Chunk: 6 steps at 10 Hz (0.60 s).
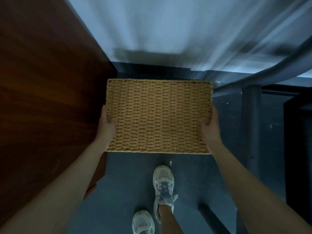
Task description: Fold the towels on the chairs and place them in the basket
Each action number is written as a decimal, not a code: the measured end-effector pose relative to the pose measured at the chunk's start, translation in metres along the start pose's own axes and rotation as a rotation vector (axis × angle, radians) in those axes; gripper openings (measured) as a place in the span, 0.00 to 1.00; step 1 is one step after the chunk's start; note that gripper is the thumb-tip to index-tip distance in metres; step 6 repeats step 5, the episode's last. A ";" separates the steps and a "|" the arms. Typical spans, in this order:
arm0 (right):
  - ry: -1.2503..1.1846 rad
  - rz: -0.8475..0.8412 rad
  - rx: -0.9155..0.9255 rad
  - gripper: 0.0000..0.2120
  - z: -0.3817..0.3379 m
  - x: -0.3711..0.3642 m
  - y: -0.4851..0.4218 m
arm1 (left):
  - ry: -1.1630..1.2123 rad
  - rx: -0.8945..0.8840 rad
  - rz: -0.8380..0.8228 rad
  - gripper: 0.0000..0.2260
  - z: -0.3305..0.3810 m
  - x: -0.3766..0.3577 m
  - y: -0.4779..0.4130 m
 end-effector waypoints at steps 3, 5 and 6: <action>0.867 -0.008 0.122 0.40 0.019 -0.028 0.025 | -1.049 -0.157 -0.130 0.32 -0.010 -0.040 0.015; 0.900 -0.038 0.057 0.39 0.005 -0.026 0.031 | -1.144 -0.057 -0.186 0.32 0.015 -0.038 0.024; 0.900 -0.038 0.057 0.39 0.005 -0.026 0.031 | -1.144 -0.057 -0.186 0.32 0.015 -0.038 0.024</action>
Point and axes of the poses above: each hand's wrist, its own y-axis away from the middle knuckle, its own x-axis out of the back of the hand, z = x × y, the point moved 8 cm from there along -y, towards the middle knuckle, and after that the axes turned 5 degrees about -x, right-handed, at the moved point
